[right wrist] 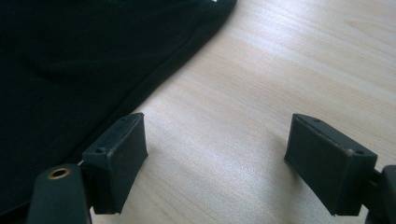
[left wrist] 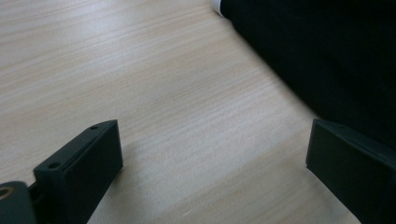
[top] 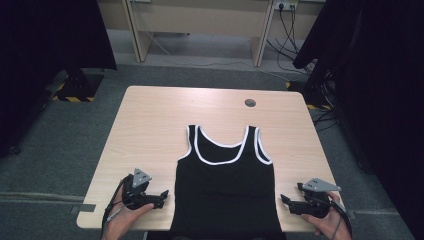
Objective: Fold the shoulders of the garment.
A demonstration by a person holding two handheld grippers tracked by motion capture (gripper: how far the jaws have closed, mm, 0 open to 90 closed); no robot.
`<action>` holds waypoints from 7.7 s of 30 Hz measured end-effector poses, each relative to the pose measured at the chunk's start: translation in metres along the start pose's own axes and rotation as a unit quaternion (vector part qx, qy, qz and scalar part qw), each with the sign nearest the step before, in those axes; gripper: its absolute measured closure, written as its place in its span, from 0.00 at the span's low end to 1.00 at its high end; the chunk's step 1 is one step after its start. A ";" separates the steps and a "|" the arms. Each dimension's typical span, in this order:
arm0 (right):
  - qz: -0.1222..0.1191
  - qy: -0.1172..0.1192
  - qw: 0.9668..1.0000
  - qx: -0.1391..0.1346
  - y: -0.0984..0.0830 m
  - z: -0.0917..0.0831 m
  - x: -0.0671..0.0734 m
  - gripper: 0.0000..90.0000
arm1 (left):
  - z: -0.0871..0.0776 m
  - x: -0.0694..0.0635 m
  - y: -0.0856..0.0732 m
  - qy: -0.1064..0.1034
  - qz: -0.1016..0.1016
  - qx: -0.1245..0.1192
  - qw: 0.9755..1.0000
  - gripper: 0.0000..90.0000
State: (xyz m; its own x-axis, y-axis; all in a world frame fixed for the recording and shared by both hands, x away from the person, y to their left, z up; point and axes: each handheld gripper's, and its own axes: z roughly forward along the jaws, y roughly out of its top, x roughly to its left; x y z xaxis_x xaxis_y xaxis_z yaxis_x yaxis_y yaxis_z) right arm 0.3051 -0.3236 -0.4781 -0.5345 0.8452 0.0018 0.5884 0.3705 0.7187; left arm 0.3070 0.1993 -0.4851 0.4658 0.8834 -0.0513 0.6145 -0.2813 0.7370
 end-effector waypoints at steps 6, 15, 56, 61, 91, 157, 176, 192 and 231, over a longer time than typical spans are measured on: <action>0.000 0.001 1.000 0.001 0.000 0.001 0.000 0.22 | 0.003 0.000 0.013 -0.005 -0.006 -0.017 1.000 0.03; -0.003 0.002 1.000 0.000 0.001 0.001 0.000 0.22 | 0.026 -0.001 0.043 -0.019 -0.007 -0.025 0.999 0.05; -0.003 0.002 1.000 0.000 0.001 0.001 0.000 0.22 | 0.084 -0.008 0.110 -0.022 0.001 -0.024 0.999 0.05; -0.004 0.002 1.000 0.000 0.001 0.001 0.000 0.21 | 0.091 -0.007 0.118 -0.023 -0.005 -0.024 0.999 0.06; -0.006 0.005 1.000 0.000 0.002 0.002 0.000 0.21 | 0.140 -0.007 0.154 0.016 -0.003 0.003 1.000 0.10; -0.008 0.007 1.000 0.001 0.003 0.003 0.000 0.21 | 0.064 -0.064 0.144 -0.096 0.033 -0.060 0.993 0.90; -0.008 0.006 1.000 0.000 0.003 0.004 0.000 0.21 | 0.039 -0.073 0.103 -0.108 0.033 -0.072 0.991 0.70; -0.008 0.006 1.000 0.000 0.003 0.004 0.001 0.21 | 0.049 -0.104 0.108 -0.143 0.049 -0.060 0.987 0.51; -0.036 0.030 0.999 -0.026 0.046 0.015 0.024 0.27 | 0.059 -0.044 0.059 -0.071 0.018 -0.008 0.997 0.39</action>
State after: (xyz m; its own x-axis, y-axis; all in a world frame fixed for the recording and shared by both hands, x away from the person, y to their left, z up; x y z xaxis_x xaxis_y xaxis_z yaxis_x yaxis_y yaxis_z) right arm 0.3281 -0.2802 -0.4558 -0.6098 0.7925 -0.0108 0.5156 0.4070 0.7540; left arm 0.3606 0.1217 -0.4793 0.5733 0.8108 -0.1186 0.5857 -0.3042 0.7513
